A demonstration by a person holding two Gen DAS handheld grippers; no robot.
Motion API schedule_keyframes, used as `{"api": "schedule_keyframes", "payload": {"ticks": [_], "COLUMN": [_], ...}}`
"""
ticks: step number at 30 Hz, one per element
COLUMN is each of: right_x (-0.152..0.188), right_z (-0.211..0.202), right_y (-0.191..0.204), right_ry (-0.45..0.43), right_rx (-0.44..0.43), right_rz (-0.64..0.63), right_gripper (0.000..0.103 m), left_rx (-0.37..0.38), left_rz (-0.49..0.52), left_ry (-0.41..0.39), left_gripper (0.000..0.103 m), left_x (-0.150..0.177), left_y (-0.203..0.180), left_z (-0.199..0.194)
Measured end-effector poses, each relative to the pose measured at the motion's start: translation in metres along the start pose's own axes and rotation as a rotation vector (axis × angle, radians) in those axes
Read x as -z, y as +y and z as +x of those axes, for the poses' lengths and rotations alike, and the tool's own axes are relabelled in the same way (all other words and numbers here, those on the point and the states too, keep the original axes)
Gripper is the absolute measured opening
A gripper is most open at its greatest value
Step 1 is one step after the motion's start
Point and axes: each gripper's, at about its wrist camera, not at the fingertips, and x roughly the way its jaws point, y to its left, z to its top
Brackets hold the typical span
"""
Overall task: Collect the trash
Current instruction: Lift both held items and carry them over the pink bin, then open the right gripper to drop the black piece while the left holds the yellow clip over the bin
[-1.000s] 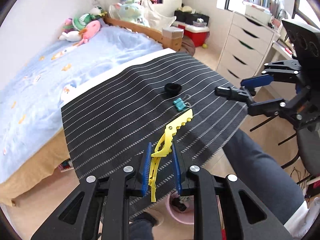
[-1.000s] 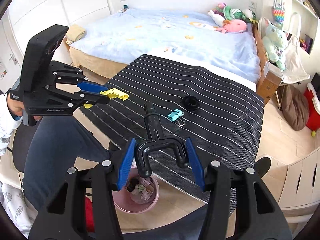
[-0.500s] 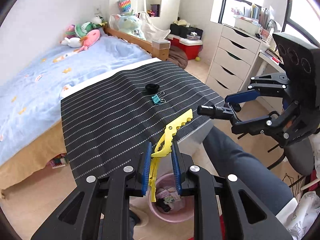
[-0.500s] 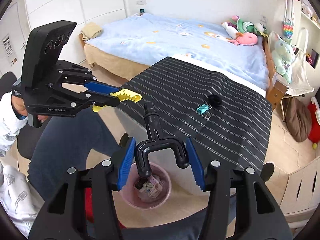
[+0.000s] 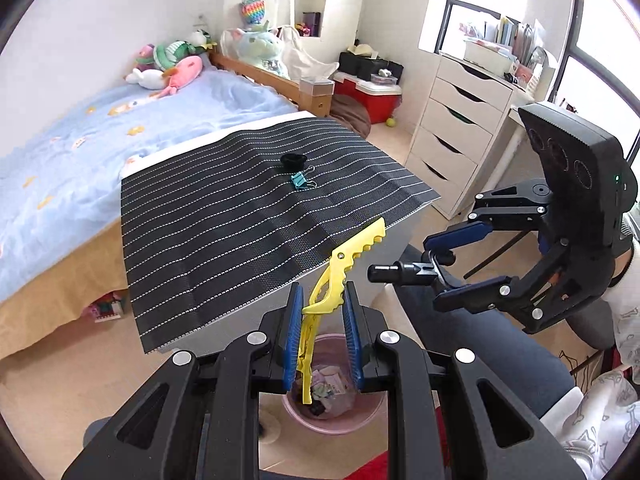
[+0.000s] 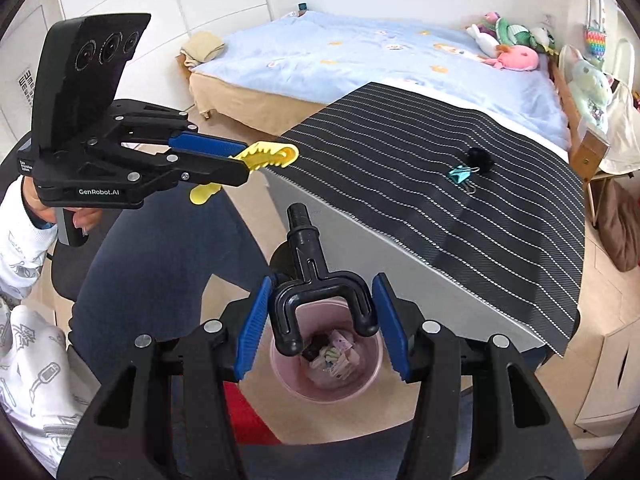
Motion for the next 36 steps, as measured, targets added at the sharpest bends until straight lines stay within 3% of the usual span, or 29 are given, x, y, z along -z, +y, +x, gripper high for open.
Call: {"api": "schedule_keyframes", "payload": {"ticks": [3, 5, 6, 10, 36], "right_x": [0.002, 0.002, 0.002, 0.002, 0.007], "right_z": [0.001, 0.001, -0.001, -0.004, -0.029], "right_y": [0.002, 0.002, 0.002, 0.000, -0.023], "right_ry": [0.005, 0.004, -0.006, -0.016, -0.057], "right_rx": [-0.018, -0.014, -0.018, -0.008, 0.100], "right_rz": [-0.002, 0.002, 0.012, 0.036, 0.148], "right_gripper": [0.053, 0.069, 0.083, 0.089, 0.100], "left_rx": [0.002, 0.004, 0.004, 0.011, 0.047], "left_rz": [0.003, 0.002, 0.002, 0.001, 0.036], "left_ry": [0.000, 0.001, 0.002, 0.012, 0.046], "left_gripper": [0.020, 0.020, 0.020, 0.020, 0.020], "left_x": [0.000, 0.002, 0.002, 0.005, 0.011], "left_y": [-0.001, -0.001, -0.002, -0.004, -0.022], "left_z": [0.000, 0.000, 0.000, 0.003, 0.013]}}
